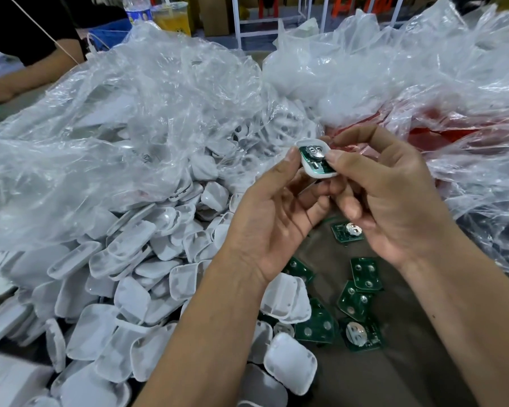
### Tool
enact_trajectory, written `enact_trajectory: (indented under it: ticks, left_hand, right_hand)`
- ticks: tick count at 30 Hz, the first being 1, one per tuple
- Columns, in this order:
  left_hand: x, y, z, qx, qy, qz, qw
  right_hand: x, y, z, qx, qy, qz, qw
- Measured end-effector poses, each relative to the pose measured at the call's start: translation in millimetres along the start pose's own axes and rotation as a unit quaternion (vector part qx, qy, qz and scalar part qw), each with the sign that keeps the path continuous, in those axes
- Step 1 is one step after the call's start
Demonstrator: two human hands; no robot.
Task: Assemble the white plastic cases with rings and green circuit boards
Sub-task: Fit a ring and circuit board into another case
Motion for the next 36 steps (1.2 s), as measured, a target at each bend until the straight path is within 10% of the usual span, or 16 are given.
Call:
enact_trajectory:
  ticks: [13, 22, 36]
  left_hand:
    - [3.5, -0.1, 1.2, -0.017, 0.013, -0.036, 0.999]
    - [29.2, -0.3, -5.5, -0.003, 0.068, -0.087, 0.994]
    - [67.8, -21.0, -19.3, -0.004, 0.131, -0.179, 0.975]
  right_hand:
    - [-32.3, 11.9, -9.2, -0.026, -0.193, -0.312, 0.93]
    - [-19.8, 7.2, -5.1, -0.033, -0.154, -0.256, 0.954]
    - [42.1, 62.4, -23.3, -0.384, 0.042, -0.516, 0.765]
Point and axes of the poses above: each hand's wrist, its own z-axis towards the middle knuckle, its own y-axis out of the palm, x = y × z, the point moved 7 cm from there along z, towards the middle knuckle, and after that the axes turned 10 degrees about -x, right-handed, at the moved point
